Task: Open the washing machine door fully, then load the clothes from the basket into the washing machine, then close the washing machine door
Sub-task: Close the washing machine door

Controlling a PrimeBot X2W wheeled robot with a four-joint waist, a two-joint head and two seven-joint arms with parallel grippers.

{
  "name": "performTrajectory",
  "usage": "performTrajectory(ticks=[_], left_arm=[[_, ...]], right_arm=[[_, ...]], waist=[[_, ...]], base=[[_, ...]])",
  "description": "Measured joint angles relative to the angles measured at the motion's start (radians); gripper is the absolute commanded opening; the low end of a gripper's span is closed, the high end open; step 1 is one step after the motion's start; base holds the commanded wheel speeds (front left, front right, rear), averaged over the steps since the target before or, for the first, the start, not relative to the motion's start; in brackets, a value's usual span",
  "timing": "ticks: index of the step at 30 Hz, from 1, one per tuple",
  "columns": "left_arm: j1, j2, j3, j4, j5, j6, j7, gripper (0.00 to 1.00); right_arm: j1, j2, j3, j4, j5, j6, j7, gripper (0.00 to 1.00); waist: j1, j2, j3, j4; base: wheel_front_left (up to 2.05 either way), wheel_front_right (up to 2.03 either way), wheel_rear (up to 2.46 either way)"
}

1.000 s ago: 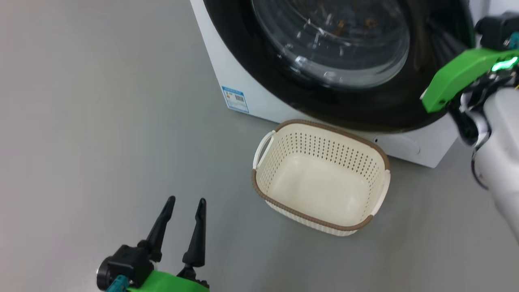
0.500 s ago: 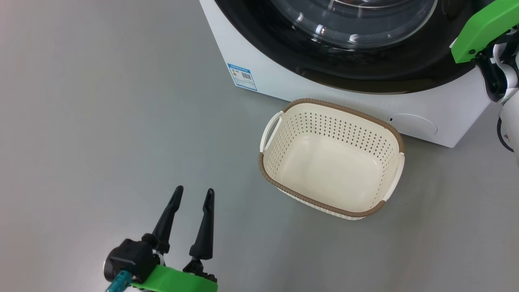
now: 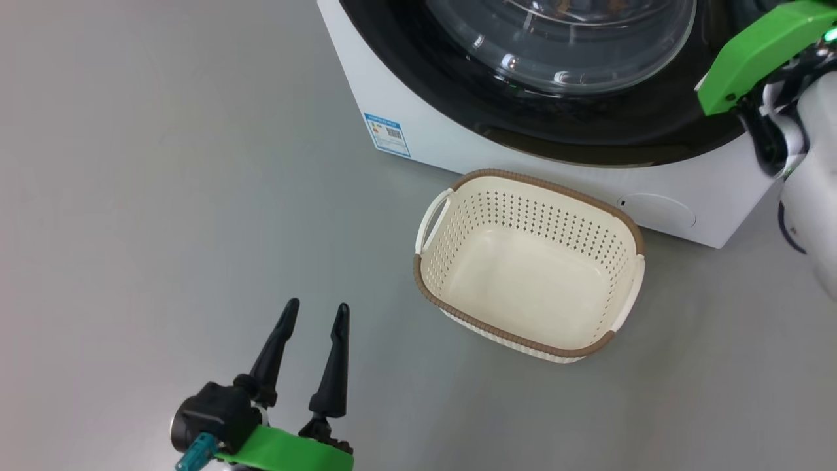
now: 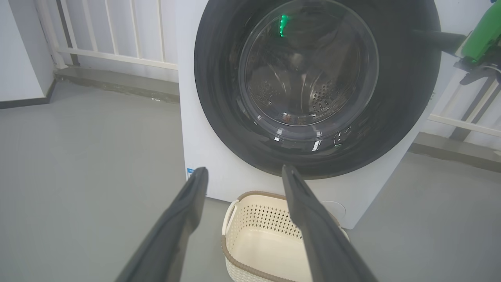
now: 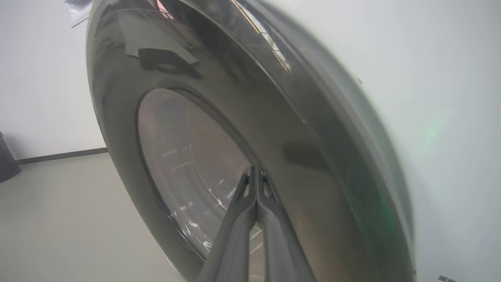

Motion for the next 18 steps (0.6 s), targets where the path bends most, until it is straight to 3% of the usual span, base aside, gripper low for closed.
performTrajectory(ticks=[10, 16, 17, 18], left_arm=[[-0.026, 0.000, -0.014, 0.072, 0.031, -0.030, 0.000, 1.00], [-0.028, 0.000, 0.002, 0.106, 0.060, -0.046, -0.001, 1.00], [-0.028, 0.001, 0.006, 0.108, 0.065, -0.047, -0.001, 1.00], [-0.028, 0.001, 0.009, 0.111, 0.069, -0.047, -0.001, 1.00]], right_arm=[[0.183, -0.032, 0.055, -0.143, 0.050, 0.000, -0.049, 0.00], [0.320, -0.041, -0.023, -0.251, 0.003, 0.000, -0.062, 0.00], [0.348, -0.040, -0.049, -0.273, -0.008, 0.000, -0.062, 0.04], [0.376, -0.039, -0.074, -0.297, -0.033, 0.000, -0.064, 0.45]], waist=[[-0.0002, 0.0000, -0.065, -0.021], [-0.0001, 0.0000, -0.094, -0.081], [-0.0001, 0.0000, -0.099, -0.093], [-0.0001, 0.0000, -0.103, -0.104]], base=[[0.00, 0.00, 0.00], [0.00, 0.00, 0.00], [0.00, 0.00, 0.00], [0.00, 0.00, 0.00]])
